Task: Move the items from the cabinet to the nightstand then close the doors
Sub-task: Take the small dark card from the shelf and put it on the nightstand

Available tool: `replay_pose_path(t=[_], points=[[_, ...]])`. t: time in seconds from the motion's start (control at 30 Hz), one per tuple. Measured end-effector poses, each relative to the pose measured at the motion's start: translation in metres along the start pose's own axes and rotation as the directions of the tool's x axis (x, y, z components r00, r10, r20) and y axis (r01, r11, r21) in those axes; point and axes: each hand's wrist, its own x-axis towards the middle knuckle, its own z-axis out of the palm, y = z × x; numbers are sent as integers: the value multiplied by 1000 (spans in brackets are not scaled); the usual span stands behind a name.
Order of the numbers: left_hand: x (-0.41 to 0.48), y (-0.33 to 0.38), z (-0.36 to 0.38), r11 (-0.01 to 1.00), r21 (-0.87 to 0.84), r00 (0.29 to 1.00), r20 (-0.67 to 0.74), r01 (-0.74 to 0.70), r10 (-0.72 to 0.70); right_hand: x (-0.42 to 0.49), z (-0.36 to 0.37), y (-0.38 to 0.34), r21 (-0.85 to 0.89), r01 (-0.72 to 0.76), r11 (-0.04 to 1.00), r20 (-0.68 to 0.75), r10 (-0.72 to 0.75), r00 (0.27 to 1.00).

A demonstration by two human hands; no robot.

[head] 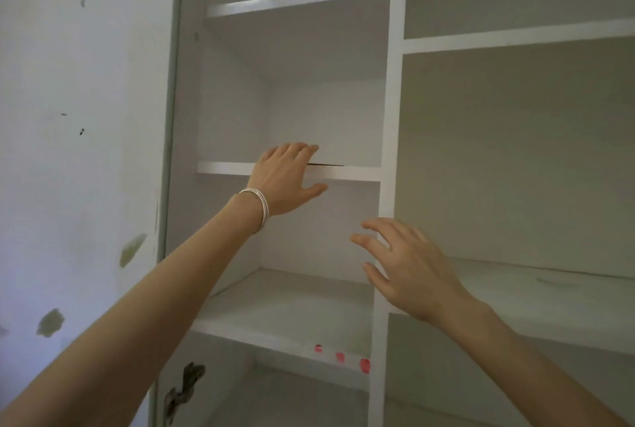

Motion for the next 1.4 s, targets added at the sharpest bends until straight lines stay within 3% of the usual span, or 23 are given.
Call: replay_pose_path(t=[0.13, 0.2, 0.53, 0.8, 1.03, 1.13, 1.27, 1.4], points=[[28, -10, 21, 999, 14, 984, 170, -49, 46, 12, 9, 7, -22, -19, 1000, 4, 19, 1000], [32, -10, 29, 998, -34, 983, 175, -55, 60, 16, 12, 9, -30, -22, 999, 4, 22, 1000], [25, -18, 34, 982, -136, 977, -186, -128, 102, 23, 25, 9, -39, -43, 998, 8, 43, 999], [0, -36, 15, 978, -56, 877, -455, -202, 155, 30, 23, 3, -3, -9, 1000, -20, 8, 1000], [-84, -21, -2, 984, 73, 782, -599, -160, 172, 14, 19, -3, 86, 33, 996, -65, -27, 998], [-142, -10, -6, 991, 94, 832, -538, -100, 135, 4, 23, -13, 161, 93, 982, -90, -80, 993], [-236, 9, -12, 995, 86, 967, -253, 57, -34, -20, 40, -58, 340, 198, 919, -82, -181, 980], [-338, 37, -28, 957, 176, 970, 39, 231, -242, -49, 64, -124, 525, 322, 788, -65, -340, 938]])
